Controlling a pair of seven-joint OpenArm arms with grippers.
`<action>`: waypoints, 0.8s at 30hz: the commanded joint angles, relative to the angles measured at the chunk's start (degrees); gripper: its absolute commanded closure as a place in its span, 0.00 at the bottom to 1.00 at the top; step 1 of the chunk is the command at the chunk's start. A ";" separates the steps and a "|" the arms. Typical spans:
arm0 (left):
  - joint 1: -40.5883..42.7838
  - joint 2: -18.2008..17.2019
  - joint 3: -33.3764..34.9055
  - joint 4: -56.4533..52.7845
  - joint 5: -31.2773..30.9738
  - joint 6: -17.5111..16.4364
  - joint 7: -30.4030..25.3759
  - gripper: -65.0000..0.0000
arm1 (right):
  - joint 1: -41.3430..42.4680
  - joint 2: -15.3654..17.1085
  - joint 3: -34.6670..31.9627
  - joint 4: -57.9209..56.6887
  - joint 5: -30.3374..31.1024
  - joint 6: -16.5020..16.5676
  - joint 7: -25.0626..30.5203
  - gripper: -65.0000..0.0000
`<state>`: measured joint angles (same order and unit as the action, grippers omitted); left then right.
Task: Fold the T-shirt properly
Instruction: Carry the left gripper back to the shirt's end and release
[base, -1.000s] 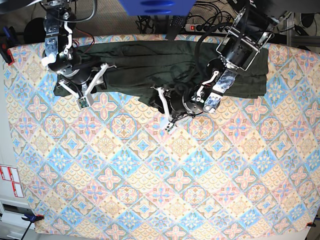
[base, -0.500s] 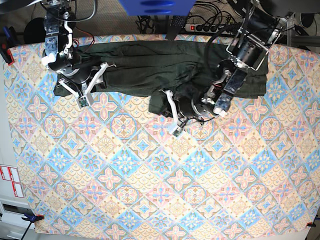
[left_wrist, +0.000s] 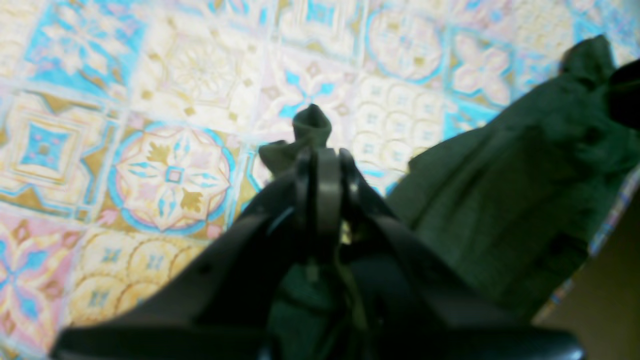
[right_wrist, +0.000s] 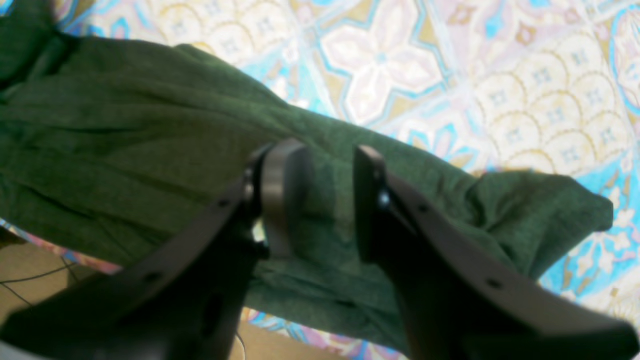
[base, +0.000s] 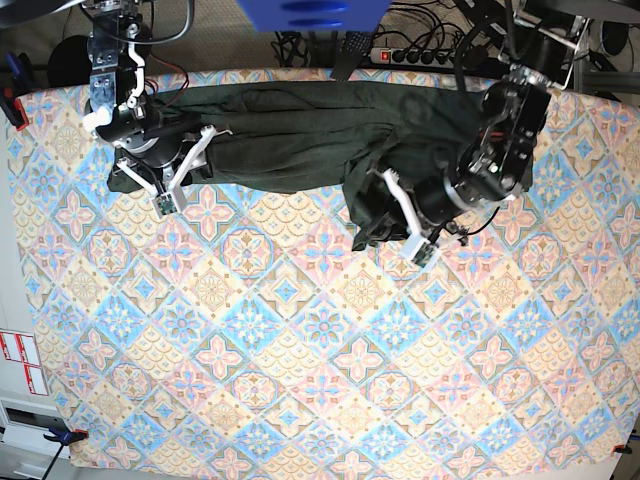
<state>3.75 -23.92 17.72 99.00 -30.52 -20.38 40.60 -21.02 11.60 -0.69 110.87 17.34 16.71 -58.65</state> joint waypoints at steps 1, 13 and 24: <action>2.27 -2.23 -2.90 5.04 -0.55 -0.15 -1.17 1.00 | 0.31 0.40 0.20 0.91 0.55 0.13 0.94 0.70; 18.71 -6.28 -19.43 17.35 -0.73 -0.67 -1.17 1.00 | 0.66 0.40 0.29 0.91 0.55 0.13 0.94 0.70; 26.71 -8.12 -28.84 17.35 -0.11 -0.76 -1.26 1.00 | 0.66 -0.30 0.29 0.91 0.55 0.13 0.94 0.70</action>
<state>30.00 -31.40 -9.80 115.35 -30.26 -20.88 40.66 -20.67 10.96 -0.69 110.85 17.34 16.71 -58.59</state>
